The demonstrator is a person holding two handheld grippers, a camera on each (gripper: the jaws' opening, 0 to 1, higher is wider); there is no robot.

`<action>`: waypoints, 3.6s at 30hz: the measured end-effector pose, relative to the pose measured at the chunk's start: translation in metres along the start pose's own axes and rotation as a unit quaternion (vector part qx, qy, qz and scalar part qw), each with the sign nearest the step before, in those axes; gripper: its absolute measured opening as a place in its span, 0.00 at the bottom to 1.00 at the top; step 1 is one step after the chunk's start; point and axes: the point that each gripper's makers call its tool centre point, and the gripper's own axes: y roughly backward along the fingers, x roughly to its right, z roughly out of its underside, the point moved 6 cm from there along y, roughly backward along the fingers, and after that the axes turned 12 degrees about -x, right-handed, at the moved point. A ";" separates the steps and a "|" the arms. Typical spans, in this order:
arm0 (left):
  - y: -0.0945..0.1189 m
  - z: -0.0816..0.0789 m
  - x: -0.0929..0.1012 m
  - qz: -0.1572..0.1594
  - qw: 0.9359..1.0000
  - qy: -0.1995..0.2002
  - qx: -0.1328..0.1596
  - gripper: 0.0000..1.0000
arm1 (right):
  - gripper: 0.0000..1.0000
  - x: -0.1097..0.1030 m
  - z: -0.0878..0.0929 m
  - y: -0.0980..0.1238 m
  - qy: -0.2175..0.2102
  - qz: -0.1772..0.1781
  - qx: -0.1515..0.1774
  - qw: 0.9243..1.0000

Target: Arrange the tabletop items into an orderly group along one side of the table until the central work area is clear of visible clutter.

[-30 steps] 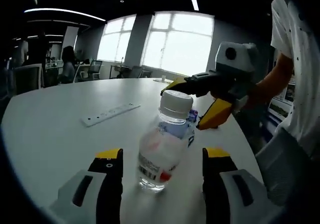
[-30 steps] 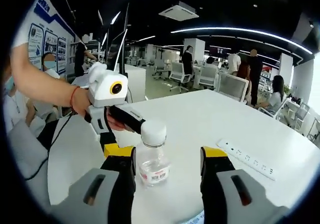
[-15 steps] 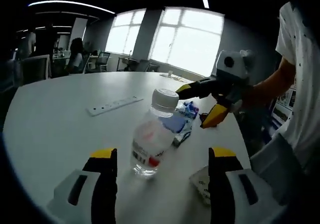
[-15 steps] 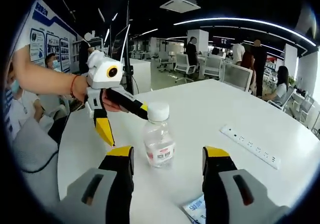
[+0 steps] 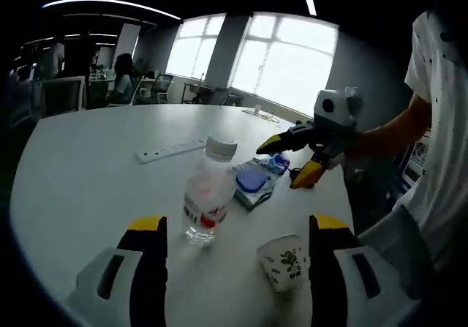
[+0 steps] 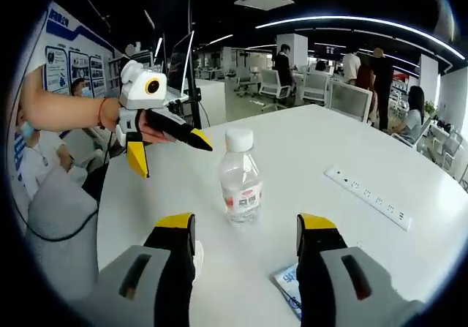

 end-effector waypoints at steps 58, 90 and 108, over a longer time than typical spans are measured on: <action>0.060 0.051 0.069 -0.055 0.996 0.066 -0.003 0.96 | 0.00 -0.071 0.057 -0.037 -0.016 -0.302 -0.135 0.944; 0.055 0.050 0.074 -0.043 0.997 0.061 0.014 0.95 | 0.00 0.006 -0.004 -0.001 0.259 -0.161 -0.224 0.926; 0.055 0.053 0.071 -0.049 0.996 0.071 0.026 0.94 | 0.00 0.030 0.000 -0.041 0.516 -0.110 -0.321 0.787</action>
